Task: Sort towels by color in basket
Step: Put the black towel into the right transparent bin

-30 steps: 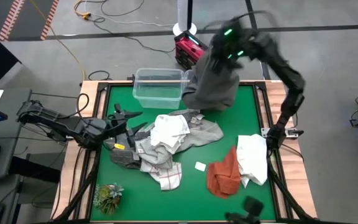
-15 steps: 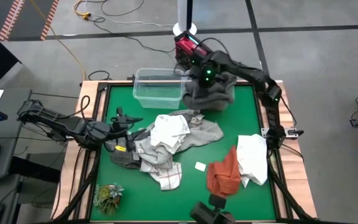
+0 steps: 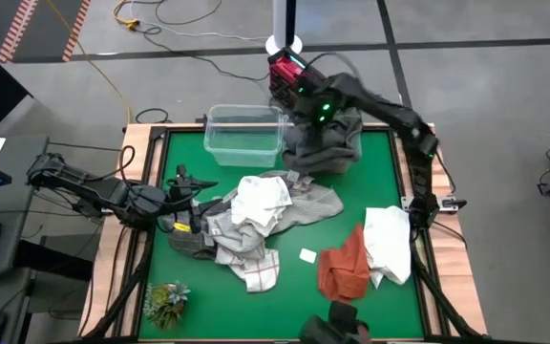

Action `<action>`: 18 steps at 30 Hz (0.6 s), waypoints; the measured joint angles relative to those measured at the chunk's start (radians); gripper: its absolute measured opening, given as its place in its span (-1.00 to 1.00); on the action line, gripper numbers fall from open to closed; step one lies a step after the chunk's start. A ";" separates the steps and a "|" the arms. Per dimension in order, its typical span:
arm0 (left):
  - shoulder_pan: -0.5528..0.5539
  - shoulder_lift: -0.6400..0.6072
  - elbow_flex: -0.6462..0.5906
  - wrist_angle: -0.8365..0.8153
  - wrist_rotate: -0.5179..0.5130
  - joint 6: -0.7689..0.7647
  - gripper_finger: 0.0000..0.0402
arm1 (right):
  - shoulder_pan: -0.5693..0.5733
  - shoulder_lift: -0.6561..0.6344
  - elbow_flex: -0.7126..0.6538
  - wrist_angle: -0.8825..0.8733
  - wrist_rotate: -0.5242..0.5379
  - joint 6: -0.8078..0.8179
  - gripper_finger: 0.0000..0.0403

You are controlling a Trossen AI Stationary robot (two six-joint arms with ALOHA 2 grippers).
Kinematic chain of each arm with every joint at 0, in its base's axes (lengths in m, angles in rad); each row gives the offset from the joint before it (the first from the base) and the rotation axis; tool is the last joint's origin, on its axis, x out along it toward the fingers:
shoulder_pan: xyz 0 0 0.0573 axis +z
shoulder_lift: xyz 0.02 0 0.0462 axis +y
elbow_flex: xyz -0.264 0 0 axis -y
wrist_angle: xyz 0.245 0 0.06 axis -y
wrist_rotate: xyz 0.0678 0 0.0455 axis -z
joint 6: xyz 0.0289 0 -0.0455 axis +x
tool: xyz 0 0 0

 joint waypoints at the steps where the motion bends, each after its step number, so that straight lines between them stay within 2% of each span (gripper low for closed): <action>1: 0.000 0.001 0.000 -0.001 0.001 -0.003 0.04 | -0.001 -0.029 0.004 0.000 0.007 -0.001 0.26; 4: 0.000 0.001 0.000 -0.008 0.011 -0.019 0.04 | -0.001 -0.108 0.005 0.001 0.012 -0.009 0.27; 7: 0.000 0.001 0.000 -0.022 0.012 -0.028 0.04 | 0.031 -0.163 -0.009 -0.018 -0.045 -0.015 0.27; 13: 0.000 0.001 0.000 -0.049 0.012 -0.044 0.04 | 0.180 -0.209 -0.173 0.039 -0.059 -0.034 0.27; 18: 0.000 0.001 0.000 -0.053 0.039 -0.058 0.04 | 0.250 -0.216 -0.300 0.147 0.067 -0.057 0.27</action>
